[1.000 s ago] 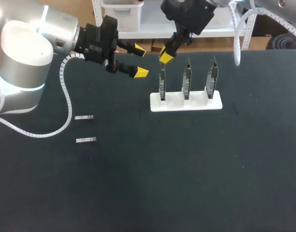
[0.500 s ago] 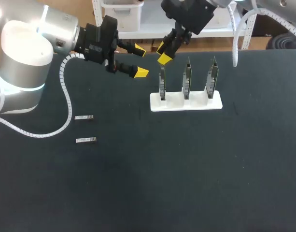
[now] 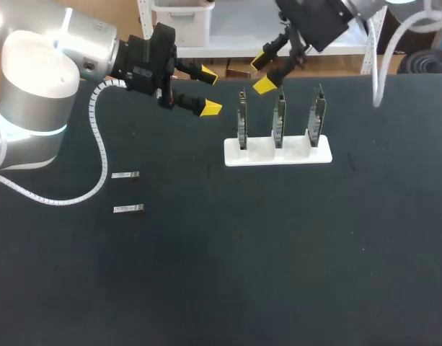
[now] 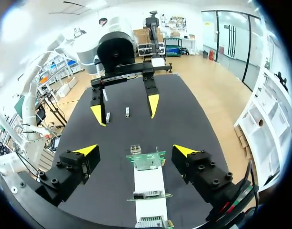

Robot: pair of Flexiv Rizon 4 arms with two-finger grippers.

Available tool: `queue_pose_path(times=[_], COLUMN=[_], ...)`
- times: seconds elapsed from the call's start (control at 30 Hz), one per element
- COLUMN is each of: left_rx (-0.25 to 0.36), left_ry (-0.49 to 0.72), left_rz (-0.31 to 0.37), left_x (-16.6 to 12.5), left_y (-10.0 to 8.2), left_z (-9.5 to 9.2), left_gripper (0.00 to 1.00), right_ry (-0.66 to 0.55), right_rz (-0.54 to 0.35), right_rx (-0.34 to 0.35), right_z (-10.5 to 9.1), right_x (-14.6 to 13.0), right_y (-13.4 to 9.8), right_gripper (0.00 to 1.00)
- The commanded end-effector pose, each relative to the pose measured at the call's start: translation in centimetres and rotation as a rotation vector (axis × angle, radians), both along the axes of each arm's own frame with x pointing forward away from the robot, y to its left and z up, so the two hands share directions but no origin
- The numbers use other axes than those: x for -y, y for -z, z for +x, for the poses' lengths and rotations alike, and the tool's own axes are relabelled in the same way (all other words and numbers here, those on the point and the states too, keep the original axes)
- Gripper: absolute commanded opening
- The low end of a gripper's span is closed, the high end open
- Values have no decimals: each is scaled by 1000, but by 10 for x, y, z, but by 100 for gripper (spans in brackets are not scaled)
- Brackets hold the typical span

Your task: Pick up the optical module with the left hand, and insert it into the network port with the right hand.

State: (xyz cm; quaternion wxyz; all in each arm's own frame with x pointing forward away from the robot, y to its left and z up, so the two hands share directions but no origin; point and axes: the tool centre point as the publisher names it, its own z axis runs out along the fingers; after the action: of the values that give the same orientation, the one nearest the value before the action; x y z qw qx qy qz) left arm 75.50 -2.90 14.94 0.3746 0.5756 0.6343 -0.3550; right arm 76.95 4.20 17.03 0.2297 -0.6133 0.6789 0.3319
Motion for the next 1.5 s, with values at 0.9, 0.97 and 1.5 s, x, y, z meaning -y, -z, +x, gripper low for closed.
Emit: queue_pose_path(times=[0.9,0.97,1.5], left_rx=[-2,-2,-2], left_ry=[0,0,0], left_rz=[3,3,3], left_x=[1,1,1], left_y=[0,0,0], left_z=[1,1,1], left_gripper=[100,100,100], right_ry=[1,-7,-44], right_rz=[21,23,25], right_rx=[45,45,27], right_z=[0,1,6], right_x=[0,-3,-21], right_y=[3,3,10], right_gripper=[0,0,0])
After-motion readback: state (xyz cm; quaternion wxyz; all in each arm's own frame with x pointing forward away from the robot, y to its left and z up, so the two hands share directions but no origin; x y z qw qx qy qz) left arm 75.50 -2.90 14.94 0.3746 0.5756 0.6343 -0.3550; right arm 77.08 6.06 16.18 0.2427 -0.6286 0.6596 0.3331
